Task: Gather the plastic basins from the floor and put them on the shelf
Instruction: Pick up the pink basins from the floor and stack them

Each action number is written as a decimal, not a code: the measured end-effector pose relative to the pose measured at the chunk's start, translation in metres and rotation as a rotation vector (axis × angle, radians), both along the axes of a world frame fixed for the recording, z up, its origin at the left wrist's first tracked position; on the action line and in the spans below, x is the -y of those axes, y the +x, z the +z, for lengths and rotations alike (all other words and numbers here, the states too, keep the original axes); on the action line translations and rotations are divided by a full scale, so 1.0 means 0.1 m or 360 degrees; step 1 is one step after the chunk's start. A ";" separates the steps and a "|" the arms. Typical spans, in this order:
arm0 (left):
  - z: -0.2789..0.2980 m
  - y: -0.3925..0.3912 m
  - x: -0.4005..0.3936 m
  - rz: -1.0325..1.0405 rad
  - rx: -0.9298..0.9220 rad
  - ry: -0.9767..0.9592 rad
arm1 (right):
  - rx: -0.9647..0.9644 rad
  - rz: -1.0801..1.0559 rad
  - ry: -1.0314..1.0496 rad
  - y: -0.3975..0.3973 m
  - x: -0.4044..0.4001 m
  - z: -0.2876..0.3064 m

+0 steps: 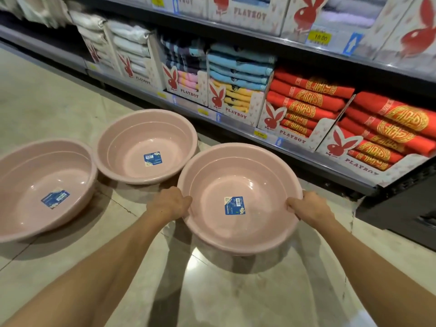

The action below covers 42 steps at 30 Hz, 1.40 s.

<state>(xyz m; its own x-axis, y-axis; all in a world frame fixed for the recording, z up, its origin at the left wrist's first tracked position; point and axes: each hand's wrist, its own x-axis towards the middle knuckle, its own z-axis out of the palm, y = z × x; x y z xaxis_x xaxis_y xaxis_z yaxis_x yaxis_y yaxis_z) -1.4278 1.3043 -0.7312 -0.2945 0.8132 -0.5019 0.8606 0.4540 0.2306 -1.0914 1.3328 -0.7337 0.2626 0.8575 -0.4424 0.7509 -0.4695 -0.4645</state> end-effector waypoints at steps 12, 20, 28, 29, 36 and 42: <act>-0.08 0.04 0.12 0.0122 0.0133 0.0134 | 0.0112 0.0007 0.0027 -0.03 0.05 -0.06; 0.48 -0.14 0.06 0.0352 0.0295 0.0475 | 0.0023 -0.0008 0.0347 -0.14 -0.09 0.55; 1.23 -0.99 -0.25 0.0430 0.0288 0.0946 | -0.0176 0.0216 0.0576 -1.00 -0.67 1.21; 1.29 -1.13 -0.29 0.0476 0.0290 0.0953 | -0.0210 0.0237 0.0587 -1.13 -0.75 1.25; 1.20 -1.94 -0.46 0.0718 0.0234 0.1032 | -0.0302 0.0296 0.0682 -2.07 -1.21 1.21; 1.08 -2.32 -0.52 0.0738 0.0156 0.0925 | -0.0101 0.0361 0.0593 -2.50 -1.35 1.10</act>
<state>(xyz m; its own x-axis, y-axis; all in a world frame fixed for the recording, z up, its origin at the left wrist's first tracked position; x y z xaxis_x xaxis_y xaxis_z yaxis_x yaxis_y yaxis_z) -1.6595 1.3558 -0.6229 -0.6478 0.7585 -0.0708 0.5738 0.5470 0.6095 -1.3418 1.4675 -0.6241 0.0318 0.9944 -0.1009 0.7799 -0.0878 -0.6197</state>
